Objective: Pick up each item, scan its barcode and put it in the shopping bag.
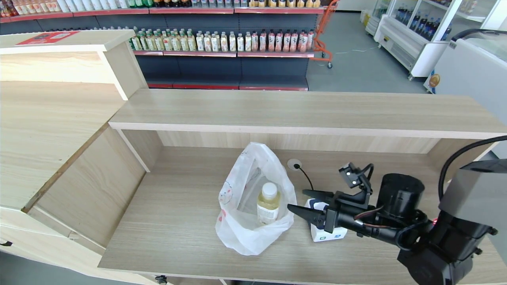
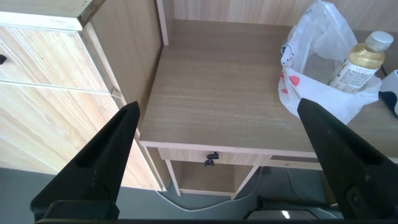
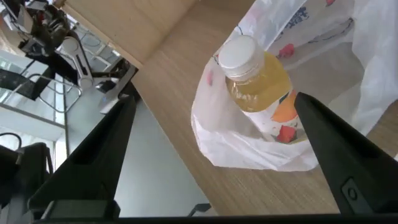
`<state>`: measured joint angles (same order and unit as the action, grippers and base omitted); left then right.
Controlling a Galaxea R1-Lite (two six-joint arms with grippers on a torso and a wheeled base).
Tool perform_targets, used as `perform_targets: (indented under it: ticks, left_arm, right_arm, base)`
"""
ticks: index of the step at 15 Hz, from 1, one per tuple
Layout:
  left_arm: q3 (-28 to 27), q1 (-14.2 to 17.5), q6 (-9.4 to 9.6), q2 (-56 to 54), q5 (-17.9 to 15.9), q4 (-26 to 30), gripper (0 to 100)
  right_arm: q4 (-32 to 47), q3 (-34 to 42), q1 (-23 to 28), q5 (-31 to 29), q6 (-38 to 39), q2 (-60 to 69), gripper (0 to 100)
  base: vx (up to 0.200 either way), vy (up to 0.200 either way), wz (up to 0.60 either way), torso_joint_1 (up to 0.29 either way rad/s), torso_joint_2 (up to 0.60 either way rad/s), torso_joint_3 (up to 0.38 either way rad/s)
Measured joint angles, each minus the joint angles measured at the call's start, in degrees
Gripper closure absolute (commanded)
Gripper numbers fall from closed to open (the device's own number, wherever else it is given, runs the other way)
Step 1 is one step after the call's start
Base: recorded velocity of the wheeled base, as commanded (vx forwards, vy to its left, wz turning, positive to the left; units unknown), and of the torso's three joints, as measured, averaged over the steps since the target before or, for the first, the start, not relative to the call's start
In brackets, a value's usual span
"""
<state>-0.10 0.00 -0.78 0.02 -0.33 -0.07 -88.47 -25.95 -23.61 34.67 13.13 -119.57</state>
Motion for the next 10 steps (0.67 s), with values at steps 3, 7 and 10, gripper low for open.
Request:
perform_targets:
  ticks: [3,7,10]
  left_arm:
    - [0.0,0.0,0.0,0.0,0.0,0.0,0]
    - [0.0,0.0,0.0,0.0,0.0,0.0,0]
    - [0.0,0.0,0.0,0.0,0.0,0.0,0]
  right_arm:
    - [6.7,3.9,5.0,-0.1,0.6,9.1,0]
    - [31.0,4.0,13.4,-0.3,-0.4,26.7,0]
    - [59.1,-0.8,24.1,-0.4,-2.2,41.1,0]
  base:
    - [0.0,0.0,0.0,0.0,0.0,0.0]
    - [0.0,0.0,0.0,0.0,0.0,0.0]
    - [0.0,0.0,0.0,0.0,0.0,0.0]
